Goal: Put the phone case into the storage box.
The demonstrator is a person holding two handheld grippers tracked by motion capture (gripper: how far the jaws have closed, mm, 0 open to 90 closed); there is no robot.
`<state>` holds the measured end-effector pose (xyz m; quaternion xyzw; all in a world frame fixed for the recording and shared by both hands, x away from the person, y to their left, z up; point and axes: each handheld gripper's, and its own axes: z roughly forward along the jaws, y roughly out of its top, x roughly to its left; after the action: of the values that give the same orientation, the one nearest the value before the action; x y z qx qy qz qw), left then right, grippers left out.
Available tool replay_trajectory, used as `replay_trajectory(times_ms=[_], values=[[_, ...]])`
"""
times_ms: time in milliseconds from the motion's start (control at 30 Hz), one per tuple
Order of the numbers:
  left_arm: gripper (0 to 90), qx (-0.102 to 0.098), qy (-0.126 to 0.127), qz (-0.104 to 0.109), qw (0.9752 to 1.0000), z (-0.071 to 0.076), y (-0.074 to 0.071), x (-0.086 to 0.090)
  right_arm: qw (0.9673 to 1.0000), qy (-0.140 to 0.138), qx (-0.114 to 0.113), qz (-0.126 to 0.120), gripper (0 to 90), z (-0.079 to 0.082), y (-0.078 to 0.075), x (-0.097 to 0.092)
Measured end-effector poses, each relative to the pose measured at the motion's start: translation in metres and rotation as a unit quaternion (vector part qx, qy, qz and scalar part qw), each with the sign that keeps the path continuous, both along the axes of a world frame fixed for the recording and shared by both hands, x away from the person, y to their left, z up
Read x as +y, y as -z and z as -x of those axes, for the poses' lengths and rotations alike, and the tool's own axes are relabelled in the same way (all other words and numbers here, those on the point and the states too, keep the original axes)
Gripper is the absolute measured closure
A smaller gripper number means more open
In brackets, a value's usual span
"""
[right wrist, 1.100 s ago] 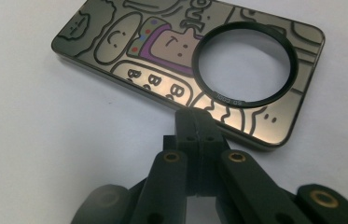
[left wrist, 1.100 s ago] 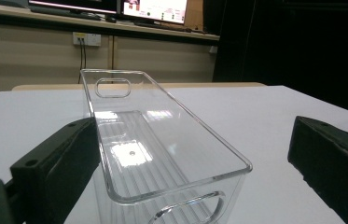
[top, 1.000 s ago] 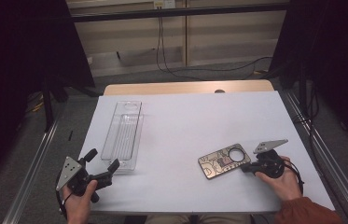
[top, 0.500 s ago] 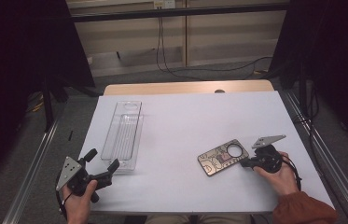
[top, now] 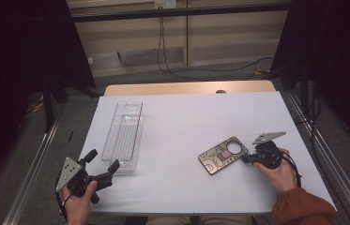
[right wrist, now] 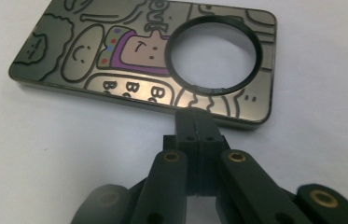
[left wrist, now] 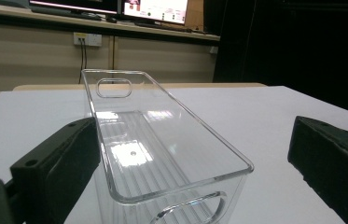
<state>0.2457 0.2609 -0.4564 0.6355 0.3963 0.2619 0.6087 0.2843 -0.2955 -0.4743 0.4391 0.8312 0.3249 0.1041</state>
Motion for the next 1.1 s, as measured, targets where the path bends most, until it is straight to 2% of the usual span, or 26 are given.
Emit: replay_trajectory(times_ms=[33, 67, 133, 200, 300, 333, 500, 533, 600, 633, 733, 767, 867, 933, 1000, 1033, 1100], values=[[2.4, 0.000, 0.000, 0.000, 1.0000, 0.000, 0.000, 0.000, 1.0000, 0.002, -0.001, 0.006, 90.0, -0.001, 0.000, -0.001], [2.4, 0.000, -0.001, 0.001, 1.0000, 0.000, 0.000, 0.000, 1.0000, 0.003, 0.000, -0.004, 90.0, -0.003, 0.001, -0.002], [2.4, 0.000, -0.003, -0.001, 1.0000, 0.000, 0.000, 0.001, 1.0000, 0.008, -0.002, -0.005, 90.0, -0.005, 0.001, -0.002], [2.4, 0.001, -0.005, -0.003, 1.0000, 0.000, 0.000, 0.001, 0.9998, 0.018, -0.003, 0.010, 90.0, -0.007, 0.000, -0.004], [2.4, 0.000, -0.003, -0.002, 1.0000, 0.000, 0.000, 0.001, 0.9997, 0.021, -0.006, 0.009, 90.0, -0.009, 0.000, -0.006], [2.4, 0.000, -0.003, -0.002, 1.0000, 0.000, 0.000, 0.001, 0.9997, 0.024, -0.004, -0.002, 90.0, -0.010, 0.001, -0.006], [2.4, 0.002, -0.006, -0.004, 1.0000, 0.000, 0.000, 0.001, 0.9992, 0.036, -0.008, 0.015, 90.0, -0.015, -0.001, -0.004], [2.4, 0.002, -0.006, -0.004, 1.0000, 0.000, 0.000, 0.000, 0.9994, 0.032, -0.012, 0.010, 90.0, -0.018, 0.000, -0.004], [2.4, 0.002, -0.004, -0.003, 1.0000, 0.000, 0.000, 0.000, 0.9993, 0.037, -0.005, 0.011, 90.0, -0.023, 0.000, -0.003], [2.4, 0.002, -0.003, -0.003, 1.0000, 0.000, 0.000, 0.000, 0.9993, 0.035, -0.014, 0.006, 90.0, -0.028, 0.001, -0.002], [2.4, 0.002, -0.002, -0.005, 1.0000, 0.000, 0.001, 0.002, 0.9992, 0.039, -0.010, 0.010, 90.0, -0.028, 0.001, -0.001], [2.4, 0.002, -0.002, -0.005, 1.0000, 0.000, 0.001, 0.001, 0.9991, 0.038, -0.016, 0.009, 90.0, -0.029, 0.001, -0.001], [2.4, 0.002, -0.004, -0.007, 1.0000, 0.000, 0.001, 0.000, 0.9987, 0.050, -0.005, 0.011, 90.0, -0.029, 0.000, -0.002], [2.4, 0.002, -0.003, -0.005, 1.0000, 0.000, 0.001, 0.000, 0.9988, 0.043, -0.022, 0.004, 90.0, -0.033, 0.003, -0.004], [2.4, 0.002, 0.000, -0.006, 1.0000, 0.000, 0.001, 0.000, 0.9985, 0.052, -0.013, 0.008, 90.0, -0.033, 0.002, -0.003], [2.4, 0.002, 0.000, -0.006, 1.0000, 0.000, 0.001, 0.000, 0.9987, 0.047, -0.020, 0.007, 90.0, -0.035, 0.003, -0.004], [2.4, 0.003, -0.001, -0.005, 1.0000, 0.000, 0.001, -0.001, 0.9988, 0.046, -0.016, 0.004, 90.0, -0.037, 0.002, -0.003]])
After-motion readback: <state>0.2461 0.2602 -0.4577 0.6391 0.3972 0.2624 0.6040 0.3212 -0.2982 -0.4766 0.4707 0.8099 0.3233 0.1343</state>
